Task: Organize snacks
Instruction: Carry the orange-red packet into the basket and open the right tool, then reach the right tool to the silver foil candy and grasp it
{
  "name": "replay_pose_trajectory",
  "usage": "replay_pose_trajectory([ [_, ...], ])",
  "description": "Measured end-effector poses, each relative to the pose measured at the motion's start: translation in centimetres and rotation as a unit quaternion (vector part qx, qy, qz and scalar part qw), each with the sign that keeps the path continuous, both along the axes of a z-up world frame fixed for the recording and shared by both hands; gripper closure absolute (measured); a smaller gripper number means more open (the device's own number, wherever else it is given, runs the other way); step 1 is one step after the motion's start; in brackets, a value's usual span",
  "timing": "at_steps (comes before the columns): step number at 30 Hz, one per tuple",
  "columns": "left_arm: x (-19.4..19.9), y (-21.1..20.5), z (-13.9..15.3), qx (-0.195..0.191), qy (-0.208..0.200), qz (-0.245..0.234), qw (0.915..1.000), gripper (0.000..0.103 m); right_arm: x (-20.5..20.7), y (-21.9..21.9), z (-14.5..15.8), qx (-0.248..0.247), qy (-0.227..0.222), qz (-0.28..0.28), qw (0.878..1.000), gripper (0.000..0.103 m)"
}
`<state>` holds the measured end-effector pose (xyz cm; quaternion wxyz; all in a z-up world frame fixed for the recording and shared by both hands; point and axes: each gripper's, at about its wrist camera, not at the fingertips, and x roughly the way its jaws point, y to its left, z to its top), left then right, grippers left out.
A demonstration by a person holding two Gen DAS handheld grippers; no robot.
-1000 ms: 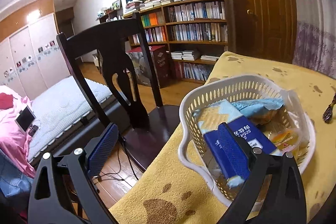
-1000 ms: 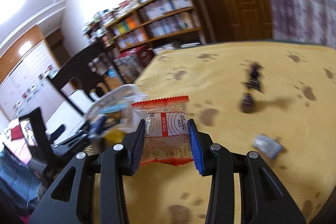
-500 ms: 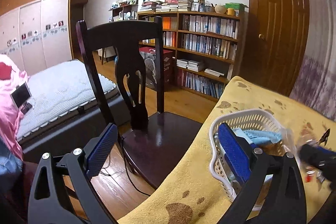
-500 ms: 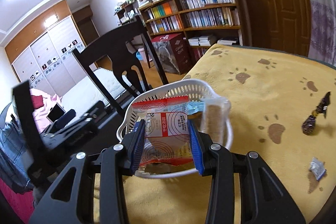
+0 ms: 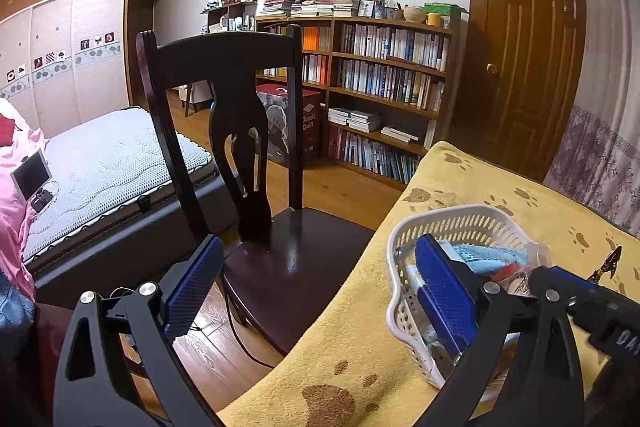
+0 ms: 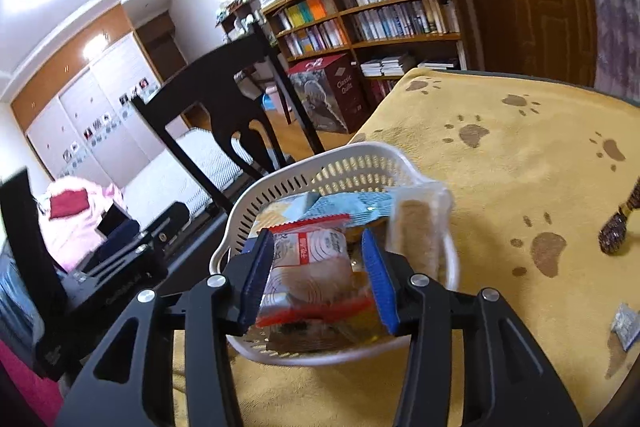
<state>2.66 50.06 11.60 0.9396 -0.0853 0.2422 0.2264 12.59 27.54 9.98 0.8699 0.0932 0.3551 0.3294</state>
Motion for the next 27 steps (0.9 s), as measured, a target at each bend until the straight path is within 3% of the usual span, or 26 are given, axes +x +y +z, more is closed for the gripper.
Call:
replay_pose_trajectory([
  [5,-0.1,-0.4,0.1,0.003,-0.003,-0.003,1.0000,0.005,-1.1,-2.5,0.0,0.018,-0.003,-0.021,1.000,0.055],
  [9,-0.2,-0.5,0.2,0.004,-0.003,-0.006,1.0000,0.005,-2.0,-3.1,-0.7,0.006,-0.007,-0.028,1.000,0.055],
  [23,-0.1,-2.1,0.1,0.017,0.000,-0.015,0.9997,0.005,0.2,0.8,-1.3,-0.095,-0.033,-0.039,0.994,0.054],
  [27,0.0,-2.3,0.1,0.018,0.001,-0.017,0.9997,0.005,0.2,0.7,-1.6,-0.089,-0.031,-0.034,0.995,0.053],
])
